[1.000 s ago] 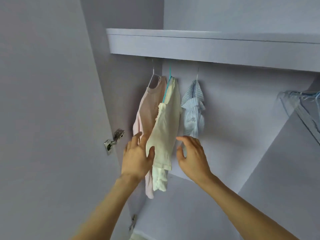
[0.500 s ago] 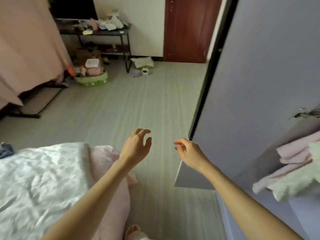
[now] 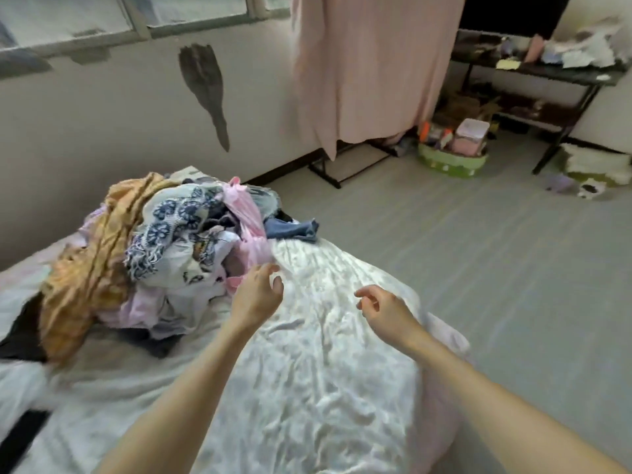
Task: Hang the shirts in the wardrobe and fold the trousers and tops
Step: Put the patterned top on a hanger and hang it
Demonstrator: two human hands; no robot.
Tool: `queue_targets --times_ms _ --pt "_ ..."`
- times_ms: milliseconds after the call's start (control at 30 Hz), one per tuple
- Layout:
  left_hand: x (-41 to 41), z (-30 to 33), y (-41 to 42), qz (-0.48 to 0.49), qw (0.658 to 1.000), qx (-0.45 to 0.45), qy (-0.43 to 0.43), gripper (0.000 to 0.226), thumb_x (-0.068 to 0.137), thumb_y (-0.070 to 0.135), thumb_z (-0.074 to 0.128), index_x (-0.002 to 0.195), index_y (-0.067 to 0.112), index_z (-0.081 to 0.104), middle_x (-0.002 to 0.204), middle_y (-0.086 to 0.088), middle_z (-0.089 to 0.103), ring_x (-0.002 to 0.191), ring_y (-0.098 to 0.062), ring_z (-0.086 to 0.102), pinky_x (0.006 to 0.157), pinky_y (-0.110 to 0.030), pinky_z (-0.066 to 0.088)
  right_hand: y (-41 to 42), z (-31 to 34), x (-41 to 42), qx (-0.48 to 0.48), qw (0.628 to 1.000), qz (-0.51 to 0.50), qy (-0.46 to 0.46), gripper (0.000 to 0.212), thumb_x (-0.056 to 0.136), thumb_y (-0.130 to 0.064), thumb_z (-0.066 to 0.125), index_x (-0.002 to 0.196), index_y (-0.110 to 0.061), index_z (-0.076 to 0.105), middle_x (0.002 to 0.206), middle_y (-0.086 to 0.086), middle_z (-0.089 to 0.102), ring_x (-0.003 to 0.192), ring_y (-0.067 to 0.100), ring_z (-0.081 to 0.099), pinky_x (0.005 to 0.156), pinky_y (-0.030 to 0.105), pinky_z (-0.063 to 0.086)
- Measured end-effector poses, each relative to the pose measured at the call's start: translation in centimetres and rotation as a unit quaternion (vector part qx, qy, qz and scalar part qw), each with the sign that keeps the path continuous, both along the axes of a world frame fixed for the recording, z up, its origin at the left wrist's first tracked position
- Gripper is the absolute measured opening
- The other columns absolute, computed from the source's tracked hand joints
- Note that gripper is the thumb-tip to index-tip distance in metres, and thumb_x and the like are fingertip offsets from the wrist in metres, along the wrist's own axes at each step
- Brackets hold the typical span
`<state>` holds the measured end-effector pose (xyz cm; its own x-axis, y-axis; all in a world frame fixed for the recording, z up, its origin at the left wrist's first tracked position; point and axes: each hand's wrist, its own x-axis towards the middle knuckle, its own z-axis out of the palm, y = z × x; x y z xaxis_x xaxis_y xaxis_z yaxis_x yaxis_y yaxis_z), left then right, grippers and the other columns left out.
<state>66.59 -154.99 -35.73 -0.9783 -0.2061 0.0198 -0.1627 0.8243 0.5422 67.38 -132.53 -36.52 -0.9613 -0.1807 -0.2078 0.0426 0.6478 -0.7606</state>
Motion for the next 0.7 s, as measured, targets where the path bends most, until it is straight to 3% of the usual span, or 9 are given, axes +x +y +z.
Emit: queue_targets --times_ms 200,367,433,500,533,600,700 --pt "-9.3 -4.9 -15.4 0.131 0.988 -0.067 -0.038 0.043 0.09 0.014 0.047 0.132 0.006 0.044 0.131 -0.02 0.044 0.12 -0.035 0.041 0.098 -0.043 0.037 -14.6 -4.3 -11.5 0.006 0.995 0.099 0.001 0.03 0.095 -0.018 0.037 0.117 -0.017 0.057 0.113 0.002 0.063 0.095 0.015 0.056 0.076 0.023 0.038" --pt "-15.8 -10.8 -27.0 0.268 0.956 -0.075 -0.097 0.066 0.092 0.025 0.049 0.146 0.016 0.013 0.155 -0.012 0.003 0.141 -0.033 0.005 0.109 -0.051 0.022 -24.0 -9.2 -19.3 0.008 0.989 0.15 0.006 0.03 0.095 -0.017 0.037 0.118 -0.016 0.056 0.114 0.002 0.062 0.101 0.016 0.056 0.08 0.024 0.041" --pt "-17.2 -12.8 -30.5 0.313 0.939 -0.072 -0.122 0.077 0.091 0.031 0.053 0.148 0.017 0.004 0.156 -0.01 -0.003 0.142 -0.033 -0.003 0.11 -0.053 0.016 -26.0 -11.2 -21.1 -0.001 0.988 0.157 0.005 0.03 0.096 -0.017 0.036 0.118 -0.015 0.056 0.112 0.001 0.061 0.098 0.014 0.055 0.081 0.023 0.04" --pt "-18.2 -14.4 -33.4 0.358 0.92 -0.058 -0.146 0.08 0.09 0.034 0.056 0.149 0.016 0.005 0.155 -0.013 0.008 0.142 -0.035 0.0 0.111 -0.056 0.013 -27.3 -13.1 -22.3 -0.013 0.987 0.159 -0.003 0.029 0.096 -0.016 0.036 0.117 -0.015 0.056 0.107 -0.001 0.06 0.095 0.012 0.055 0.079 0.022 0.039" --pt "-18.5 -14.9 -34.1 0.375 0.914 -0.065 -0.141 0.072 0.089 0.029 0.057 0.147 0.014 0.017 0.151 -0.016 0.022 0.14 -0.036 0.011 0.111 -0.056 0.015 -27.6 -13.9 -22.7 -0.019 0.987 0.156 -0.009 0.029 0.095 -0.015 0.037 0.116 -0.015 0.056 0.104 -0.002 0.06 0.095 0.012 0.055 0.078 0.022 0.039" --pt "-19.0 -15.8 -34.0 0.363 0.926 -0.094 -0.055 0.04 0.085 0.01 0.055 0.125 0.006 0.05 0.127 -0.022 0.052 0.122 -0.037 0.042 0.104 -0.048 0.028 -28.1 -15.5 -23.4 -0.035 0.989 0.142 -0.027 0.026 0.095 -0.014 0.038 0.112 -0.017 0.058 0.102 -0.002 0.062 0.092 0.015 0.058 0.077 0.025 0.044" --pt "-18.5 -15.8 -28.6 0.154 0.984 0.007 0.09 0.024 0.074 -0.009 0.051 0.096 -0.004 0.061 0.093 -0.023 0.062 0.091 -0.037 0.058 0.075 -0.038 0.039 -28.7 -15.6 -24.1 -0.133 0.979 0.076 -0.135 0.012 0.096 -0.025 0.047 0.103 -0.024 0.057 0.1 0.0 0.065 0.092 0.018 0.062 0.076 0.028 0.049"
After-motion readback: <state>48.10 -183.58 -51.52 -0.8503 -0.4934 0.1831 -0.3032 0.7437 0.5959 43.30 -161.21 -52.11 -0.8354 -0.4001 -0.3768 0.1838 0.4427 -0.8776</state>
